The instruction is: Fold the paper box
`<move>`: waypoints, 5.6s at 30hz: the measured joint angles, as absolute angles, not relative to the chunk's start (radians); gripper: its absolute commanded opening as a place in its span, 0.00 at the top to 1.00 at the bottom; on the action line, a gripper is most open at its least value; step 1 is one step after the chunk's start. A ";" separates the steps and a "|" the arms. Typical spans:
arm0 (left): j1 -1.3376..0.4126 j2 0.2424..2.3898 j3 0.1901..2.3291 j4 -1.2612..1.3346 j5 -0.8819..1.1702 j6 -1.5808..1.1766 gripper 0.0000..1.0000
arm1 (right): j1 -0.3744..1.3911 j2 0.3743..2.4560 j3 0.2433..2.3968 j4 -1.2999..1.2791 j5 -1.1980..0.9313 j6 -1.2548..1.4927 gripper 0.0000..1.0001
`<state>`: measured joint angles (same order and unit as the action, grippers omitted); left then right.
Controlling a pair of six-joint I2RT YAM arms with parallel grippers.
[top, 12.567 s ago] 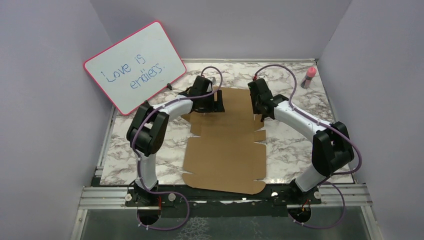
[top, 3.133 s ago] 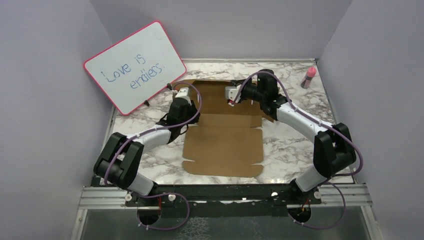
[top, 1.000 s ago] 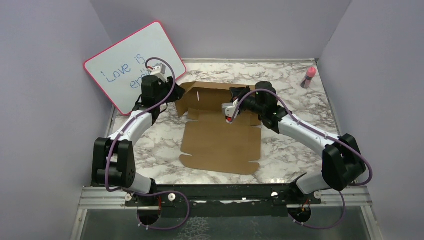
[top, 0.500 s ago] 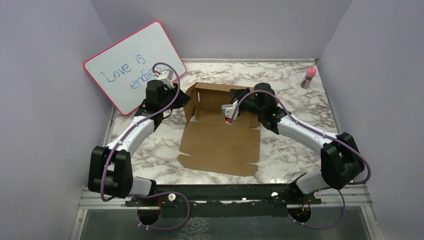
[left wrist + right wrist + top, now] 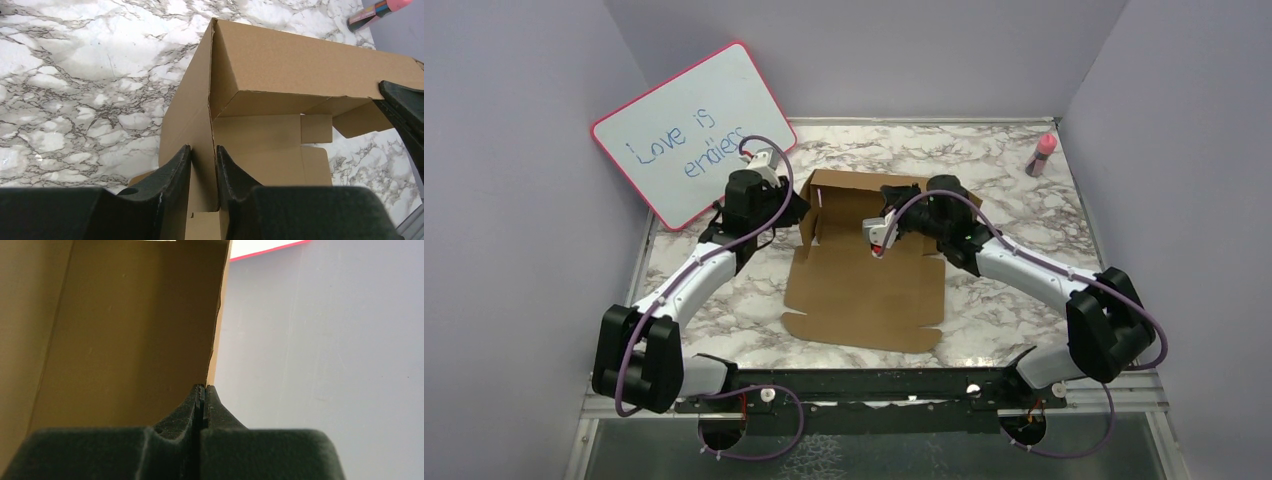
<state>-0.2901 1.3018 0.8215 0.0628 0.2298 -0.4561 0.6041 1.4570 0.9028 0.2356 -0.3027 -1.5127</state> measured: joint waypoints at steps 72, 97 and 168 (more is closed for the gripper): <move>-0.047 1.510 0.814 0.147 0.575 -0.414 0.49 | 0.698 1.440 0.801 0.326 -0.112 -1.602 0.95; -0.159 1.530 0.634 0.675 0.481 -0.229 0.43 | 0.722 1.421 0.830 0.236 -0.103 -1.599 0.95; -0.146 1.746 0.596 1.065 0.533 -0.258 0.30 | 0.778 1.464 0.910 0.136 -0.005 -1.620 0.99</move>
